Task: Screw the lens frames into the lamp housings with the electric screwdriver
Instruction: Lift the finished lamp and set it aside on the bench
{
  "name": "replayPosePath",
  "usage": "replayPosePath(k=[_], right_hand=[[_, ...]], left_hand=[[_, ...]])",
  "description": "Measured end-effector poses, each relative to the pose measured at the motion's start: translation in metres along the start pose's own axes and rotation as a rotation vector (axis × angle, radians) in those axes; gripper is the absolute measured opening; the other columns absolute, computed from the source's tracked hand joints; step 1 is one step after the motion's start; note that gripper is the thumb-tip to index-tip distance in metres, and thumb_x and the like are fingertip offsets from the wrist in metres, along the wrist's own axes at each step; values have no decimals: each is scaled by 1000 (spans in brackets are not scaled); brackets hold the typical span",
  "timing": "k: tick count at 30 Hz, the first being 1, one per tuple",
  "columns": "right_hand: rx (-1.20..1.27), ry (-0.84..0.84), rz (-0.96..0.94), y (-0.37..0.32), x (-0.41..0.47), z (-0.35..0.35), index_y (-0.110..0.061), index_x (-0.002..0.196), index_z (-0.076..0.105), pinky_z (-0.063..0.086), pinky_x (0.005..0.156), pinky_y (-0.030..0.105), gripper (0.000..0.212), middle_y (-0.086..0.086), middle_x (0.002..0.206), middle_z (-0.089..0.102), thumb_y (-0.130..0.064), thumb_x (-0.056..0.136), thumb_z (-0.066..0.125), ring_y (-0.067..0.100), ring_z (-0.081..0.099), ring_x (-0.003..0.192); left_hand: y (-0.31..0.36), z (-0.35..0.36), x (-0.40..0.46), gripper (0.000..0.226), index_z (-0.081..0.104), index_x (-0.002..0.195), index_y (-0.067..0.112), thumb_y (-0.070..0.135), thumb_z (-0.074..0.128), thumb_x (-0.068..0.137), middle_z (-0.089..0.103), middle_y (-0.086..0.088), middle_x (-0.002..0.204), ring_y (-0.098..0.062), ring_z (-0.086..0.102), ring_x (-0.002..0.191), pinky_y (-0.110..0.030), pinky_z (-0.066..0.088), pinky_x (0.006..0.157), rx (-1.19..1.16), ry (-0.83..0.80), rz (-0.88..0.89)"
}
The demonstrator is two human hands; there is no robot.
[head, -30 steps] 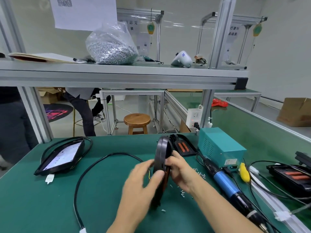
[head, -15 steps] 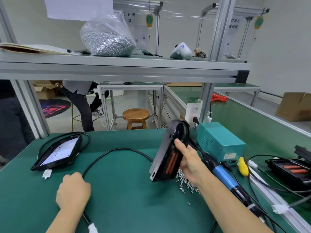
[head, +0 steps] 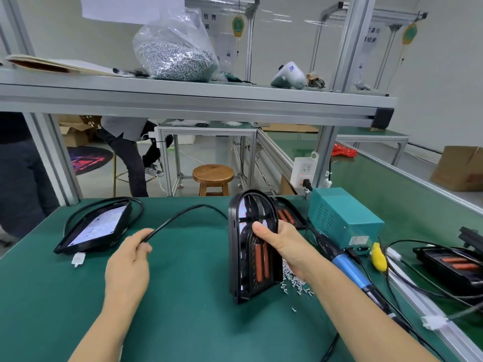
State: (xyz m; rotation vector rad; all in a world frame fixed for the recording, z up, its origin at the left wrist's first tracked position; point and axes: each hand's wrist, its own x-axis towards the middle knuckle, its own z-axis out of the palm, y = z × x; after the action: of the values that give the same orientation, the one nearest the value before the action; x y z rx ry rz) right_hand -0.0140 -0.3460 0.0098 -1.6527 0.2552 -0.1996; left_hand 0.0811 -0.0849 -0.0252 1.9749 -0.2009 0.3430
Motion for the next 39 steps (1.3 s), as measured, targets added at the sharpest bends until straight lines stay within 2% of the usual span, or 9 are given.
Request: replayPosePath(k=[4, 11, 16, 20, 23, 27, 30, 33, 39], right_hand=[[-118, 21, -143, -12, -7, 4, -36, 83, 70, 48, 72, 13, 33, -15, 85, 73, -63, 65, 74, -1, 67, 80], [-84, 116, -329, -28, -22, 5, -38, 111, 62, 48, 86, 20, 61, -12, 108, 70, -64, 57, 77, 5, 65, 104], [-16, 114, -292, -34, -30, 4, -28, 88, 68, 47, 63, 7, 34, -16, 84, 74, -49, 66, 85, -2, 69, 77], [6, 165, -275, -38, -32, 9, -26, 99, 65, 46, 63, 4, 44, -21, 89, 73, -53, 64, 73, -7, 68, 81], [62, 190, -236, -36, -31, 12, -25, 105, 62, 51, 69, 10, 47, -13, 97, 74, -52, 67, 71, -1, 69, 88], [180, 189, -145, -36, -32, 11, -21, 94, 65, 59, 79, 36, 16, 0, 93, 76, -36, 88, 67, 17, 73, 85], [258, 211, -92, -41, -37, 10, -13, 104, 64, 59, 79, 49, 22, 12, 98, 75, -30, 90, 66, 28, 72, 86], [281, 238, -81, -45, -44, 6, -7, 117, 59, 59, 79, 49, 32, 15, 104, 73, -27, 92, 65, 31, 72, 91], [334, 268, -125, -49, -71, -23, -18, 128, 51, 59, 77, 40, 31, 7, 110, 72, -17, 98, 56, 24, 71, 95]], left_hand=[[34, -13, 10, 44, 67, 93, 35, -3, 46, 94, 59, 7, 74, -8, 47, 67, -14, 38, 69, -270, -185, 169], [76, -21, 26, 47, 76, 72, 19, -12, 42, 83, 55, 2, 54, -6, 30, 44, -19, 23, 47, -656, -443, 26], [82, -11, 26, 31, 73, 78, 14, 1, 45, 73, 52, -2, 60, -6, 30, 42, -19, 19, 44, -1024, -559, -134], [85, 11, 17, 31, 64, 101, 10, 0, 43, 81, 54, 3, 67, -5, 36, 45, -14, 28, 43, -1227, -495, -288], [94, 26, 4, 30, 58, 105, 10, -3, 34, 91, 57, 3, 79, -5, 44, 56, -15, 35, 55, -1255, -472, -336], [106, 30, -19, 18, 61, 100, 12, 6, 49, 87, 65, -3, 101, -14, 62, 85, -29, 50, 83, -1283, -593, -292], [116, 29, -37, 29, 64, 114, 26, 21, 62, 85, 68, -5, 116, -20, 66, 102, -36, 56, 80, -1077, -791, -108], [126, 38, -46, 50, 52, 128, 35, 16, 66, 84, 67, -9, 117, -26, 66, 103, -40, 57, 81, -932, -740, -57], [146, 59, -58, 45, 55, 126, 36, 5, 51, 93, 70, -5, 115, -24, 68, 96, -39, 58, 79, -968, -709, -84]])
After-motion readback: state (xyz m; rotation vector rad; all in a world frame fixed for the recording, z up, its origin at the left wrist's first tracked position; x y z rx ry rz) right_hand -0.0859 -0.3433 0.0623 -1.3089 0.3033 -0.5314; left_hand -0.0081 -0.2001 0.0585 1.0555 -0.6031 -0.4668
